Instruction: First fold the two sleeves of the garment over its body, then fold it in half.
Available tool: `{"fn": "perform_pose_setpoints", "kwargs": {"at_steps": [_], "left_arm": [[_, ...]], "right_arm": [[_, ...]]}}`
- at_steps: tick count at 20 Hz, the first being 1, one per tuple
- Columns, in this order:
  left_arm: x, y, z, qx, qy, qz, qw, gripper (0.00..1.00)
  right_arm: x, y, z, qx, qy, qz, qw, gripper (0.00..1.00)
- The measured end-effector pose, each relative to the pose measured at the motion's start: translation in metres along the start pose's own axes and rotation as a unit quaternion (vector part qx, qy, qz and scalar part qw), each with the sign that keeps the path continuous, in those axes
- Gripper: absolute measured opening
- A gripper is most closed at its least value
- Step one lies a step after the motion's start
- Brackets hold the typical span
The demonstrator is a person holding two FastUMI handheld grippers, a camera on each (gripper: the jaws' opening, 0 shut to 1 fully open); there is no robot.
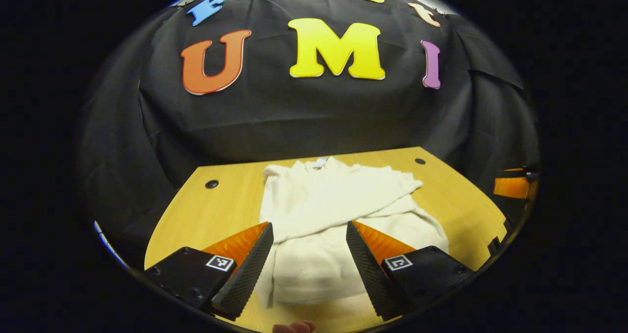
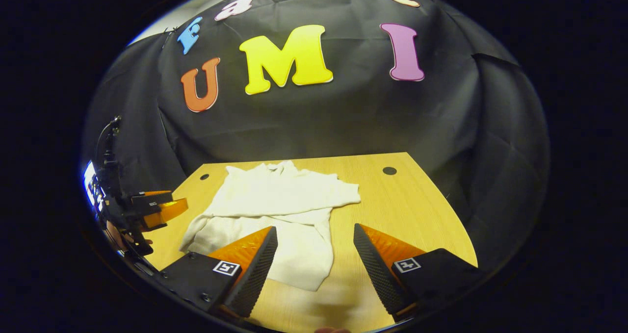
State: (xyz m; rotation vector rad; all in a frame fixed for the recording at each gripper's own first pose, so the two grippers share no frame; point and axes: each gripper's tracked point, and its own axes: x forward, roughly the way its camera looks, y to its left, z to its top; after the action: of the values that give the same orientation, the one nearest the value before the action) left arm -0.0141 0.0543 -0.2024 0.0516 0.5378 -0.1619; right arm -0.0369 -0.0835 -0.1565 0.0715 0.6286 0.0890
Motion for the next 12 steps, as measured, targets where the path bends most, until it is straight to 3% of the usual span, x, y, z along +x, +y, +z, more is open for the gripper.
{"fn": "perform_pose_setpoints", "kwargs": {"at_steps": [1, 7, 9, 11, 12], "left_arm": [[0.000, 0.009, -0.020, -0.009, 0.020, 0.000, 1.000, 0.95], [0.010, 0.056, -0.098, -0.086, 0.117, -0.006, 0.989, 0.95], [0.017, 0.063, -0.115, -0.096, 0.133, -0.018, 0.986, 0.96], [0.027, 0.069, -0.119, -0.091, 0.142, -0.022, 0.986, 0.98], [0.031, 0.073, -0.123, -0.083, 0.148, -0.023, 0.985, 0.98]], "right_arm": [[0.002, -0.002, -0.009, -0.005, 0.011, -0.005, 1.000, 0.98], [0.013, -0.010, -0.060, -0.012, 0.081, -0.017, 0.996, 0.94], [0.020, -0.013, -0.080, -0.010, 0.105, -0.020, 0.994, 0.98], [0.026, -0.016, -0.099, -0.009, 0.130, -0.027, 0.991, 0.94], [0.031, -0.016, -0.108, -0.011, 0.143, -0.029, 0.989, 0.98]]}}
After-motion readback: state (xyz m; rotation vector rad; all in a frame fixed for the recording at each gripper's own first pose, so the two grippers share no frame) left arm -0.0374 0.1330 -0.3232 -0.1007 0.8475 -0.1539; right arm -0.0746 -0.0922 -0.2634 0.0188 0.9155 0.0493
